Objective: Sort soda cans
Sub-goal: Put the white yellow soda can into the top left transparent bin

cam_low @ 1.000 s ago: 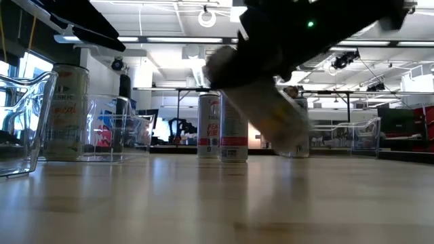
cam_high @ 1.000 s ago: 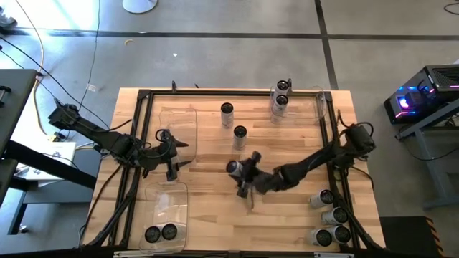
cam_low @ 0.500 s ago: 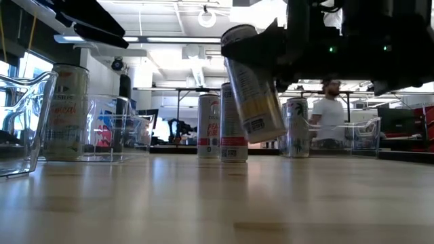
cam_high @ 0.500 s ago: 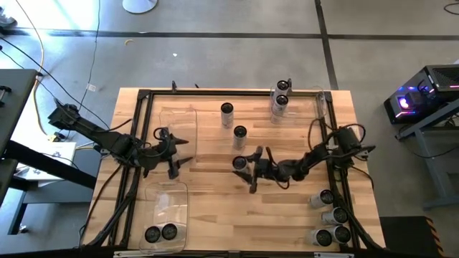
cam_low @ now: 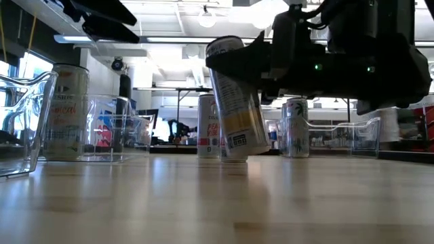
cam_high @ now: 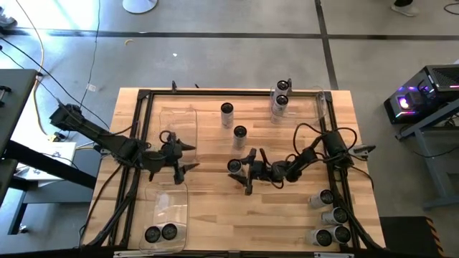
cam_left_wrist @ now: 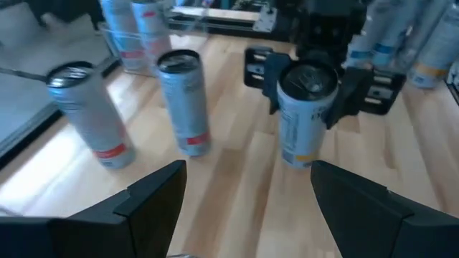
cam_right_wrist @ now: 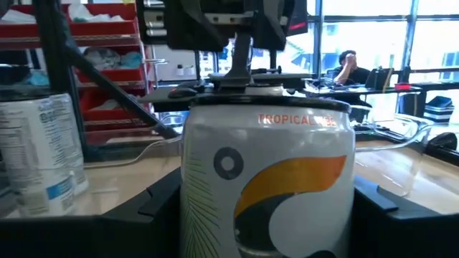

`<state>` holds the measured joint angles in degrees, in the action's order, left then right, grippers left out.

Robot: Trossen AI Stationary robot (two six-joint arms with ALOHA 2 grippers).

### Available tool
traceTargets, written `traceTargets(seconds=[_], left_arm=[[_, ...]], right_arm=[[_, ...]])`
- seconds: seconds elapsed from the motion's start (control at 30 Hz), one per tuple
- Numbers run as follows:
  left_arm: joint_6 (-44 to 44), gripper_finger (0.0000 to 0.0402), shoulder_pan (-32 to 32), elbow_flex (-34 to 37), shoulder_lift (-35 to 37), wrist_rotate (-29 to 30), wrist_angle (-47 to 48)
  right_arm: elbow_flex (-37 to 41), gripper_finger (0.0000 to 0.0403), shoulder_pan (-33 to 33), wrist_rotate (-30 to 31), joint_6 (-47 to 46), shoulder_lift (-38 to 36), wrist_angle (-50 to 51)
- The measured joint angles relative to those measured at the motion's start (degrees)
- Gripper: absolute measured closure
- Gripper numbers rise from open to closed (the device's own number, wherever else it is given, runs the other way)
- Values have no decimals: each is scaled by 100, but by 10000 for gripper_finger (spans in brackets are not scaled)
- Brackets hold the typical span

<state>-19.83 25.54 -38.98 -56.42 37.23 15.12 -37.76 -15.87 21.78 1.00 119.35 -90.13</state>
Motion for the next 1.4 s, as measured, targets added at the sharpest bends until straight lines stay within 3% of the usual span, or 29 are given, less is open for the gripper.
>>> traceTargets(seconds=[0.3,0.5,0.87,1.13,1.27,1.4], left_arm=[[-7,108,0,0,-897,-66,-604],[-519,108,-35,0,-1265,-70,-906],[-536,108,-43,0,-1410,-57,-1025],[-61,108,-64,0,-1408,-54,-1620],[-166,108,-135,0,-1408,-58,-1665],[-202,108,-235,0,-1414,-571,-1636]], right_arm=[[2,170,-135,-37,52,-4,122],[2,170,-193,-37,85,-4,210],[2,170,-365,189,84,-5,479],[-2,169,-499,493,150,-11,550],[-2,141,-511,516,145,-14,583],[-2,130,-508,517,153,-15,591]])
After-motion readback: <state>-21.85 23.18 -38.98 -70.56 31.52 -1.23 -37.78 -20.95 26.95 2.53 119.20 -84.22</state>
